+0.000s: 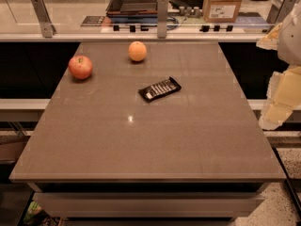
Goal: Pick orange
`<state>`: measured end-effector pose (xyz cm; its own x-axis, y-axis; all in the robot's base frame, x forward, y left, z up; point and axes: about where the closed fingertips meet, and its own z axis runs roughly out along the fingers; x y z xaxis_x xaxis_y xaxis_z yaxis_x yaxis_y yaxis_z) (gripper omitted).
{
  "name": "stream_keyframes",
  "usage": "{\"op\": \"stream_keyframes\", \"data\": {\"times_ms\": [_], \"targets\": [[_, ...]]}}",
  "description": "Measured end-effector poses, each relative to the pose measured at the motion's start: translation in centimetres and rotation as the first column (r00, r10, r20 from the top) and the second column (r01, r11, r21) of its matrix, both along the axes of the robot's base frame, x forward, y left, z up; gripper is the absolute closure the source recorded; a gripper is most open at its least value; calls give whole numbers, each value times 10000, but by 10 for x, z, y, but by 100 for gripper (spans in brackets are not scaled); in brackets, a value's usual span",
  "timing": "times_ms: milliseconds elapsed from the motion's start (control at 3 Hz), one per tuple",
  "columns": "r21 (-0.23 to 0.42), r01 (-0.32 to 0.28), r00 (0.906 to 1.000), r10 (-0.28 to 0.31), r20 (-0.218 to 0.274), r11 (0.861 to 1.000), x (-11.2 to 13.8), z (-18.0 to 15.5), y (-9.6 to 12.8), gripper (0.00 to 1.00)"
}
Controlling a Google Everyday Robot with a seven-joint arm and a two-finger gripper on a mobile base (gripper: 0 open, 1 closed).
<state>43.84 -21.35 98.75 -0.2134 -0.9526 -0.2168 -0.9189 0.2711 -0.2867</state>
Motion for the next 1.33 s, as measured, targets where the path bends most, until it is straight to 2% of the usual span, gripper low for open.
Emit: {"op": "stream_keyframes", "data": {"times_ms": [333, 667, 1000, 1333], "targets": [[1, 0, 10000, 0, 1, 10000, 0, 0, 0, 0], [147, 43, 9997, -47, 252, 9999, 8, 1, 4, 0], [593, 112, 9977, -151, 657, 9982, 29, -4, 15, 0], [1489, 216, 9939, -373, 1033, 9886, 58, -16, 35, 0]]}}
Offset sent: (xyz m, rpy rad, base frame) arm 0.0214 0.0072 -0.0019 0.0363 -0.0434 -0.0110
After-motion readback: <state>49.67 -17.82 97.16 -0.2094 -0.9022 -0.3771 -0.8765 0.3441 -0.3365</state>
